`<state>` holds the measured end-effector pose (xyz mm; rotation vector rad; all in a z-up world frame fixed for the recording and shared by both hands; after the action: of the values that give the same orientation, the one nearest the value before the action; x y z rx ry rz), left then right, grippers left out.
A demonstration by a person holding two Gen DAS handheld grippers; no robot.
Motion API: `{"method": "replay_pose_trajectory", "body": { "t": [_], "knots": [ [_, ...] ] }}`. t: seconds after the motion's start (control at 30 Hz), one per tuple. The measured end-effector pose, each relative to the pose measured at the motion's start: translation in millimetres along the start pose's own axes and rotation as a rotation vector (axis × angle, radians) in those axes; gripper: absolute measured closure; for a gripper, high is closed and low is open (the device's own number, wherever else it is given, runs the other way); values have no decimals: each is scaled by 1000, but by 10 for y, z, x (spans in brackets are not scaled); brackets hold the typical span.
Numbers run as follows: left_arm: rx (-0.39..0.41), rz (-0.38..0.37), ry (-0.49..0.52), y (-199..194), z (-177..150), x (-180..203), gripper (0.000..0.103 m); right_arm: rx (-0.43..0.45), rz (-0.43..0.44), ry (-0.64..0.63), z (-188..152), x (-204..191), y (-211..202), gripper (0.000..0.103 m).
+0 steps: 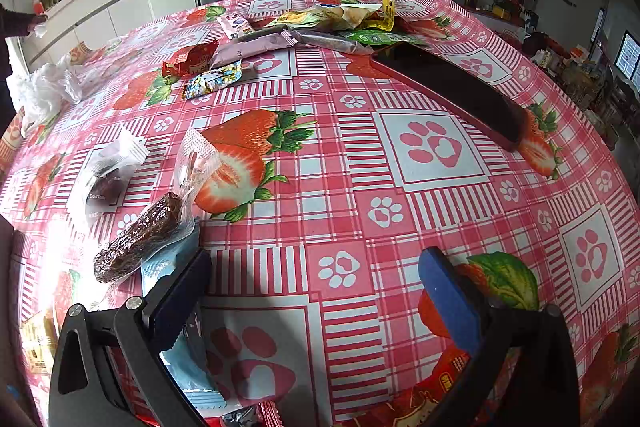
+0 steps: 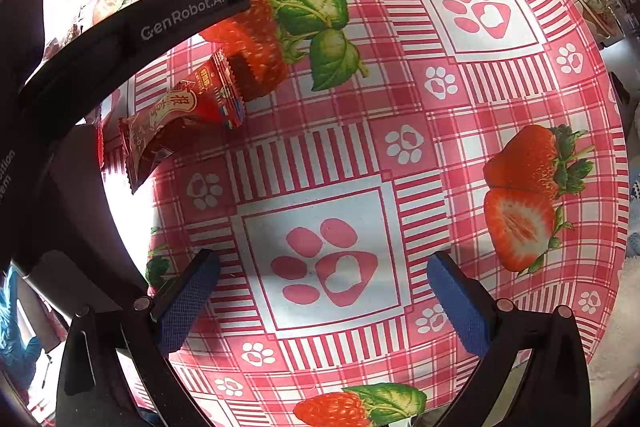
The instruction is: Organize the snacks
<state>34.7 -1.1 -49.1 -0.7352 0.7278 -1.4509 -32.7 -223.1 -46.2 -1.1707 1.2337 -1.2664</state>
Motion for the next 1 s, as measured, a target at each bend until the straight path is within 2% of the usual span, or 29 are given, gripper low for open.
{"method": "replay_pose_trajectory", "body": {
  "t": [0.37, 0.6, 1.0],
  "knots": [
    [0, 0, 0, -1, 0, -1, 0, -19, 0, 0, 38, -4, -9, 0],
    [0, 0, 0, 0, 0, 0, 0, 12, 0, -2, -13, -3, -29, 0],
    [0, 0, 0, 0, 0, -1, 0, -175, 4, 1, 169, -16, 31, 0]
  ]
}}
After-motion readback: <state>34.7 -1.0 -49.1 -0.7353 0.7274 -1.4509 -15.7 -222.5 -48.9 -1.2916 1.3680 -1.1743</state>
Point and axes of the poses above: each gripper's, at about its wrist camera, not at the fingertips, and y roughly the way its jaws point, x to its right, z to its top, the point moved 6 cm from there along y, roughly the way its jaws point, and after that the axes turned 1 degree about x, right-handed, at the moved point
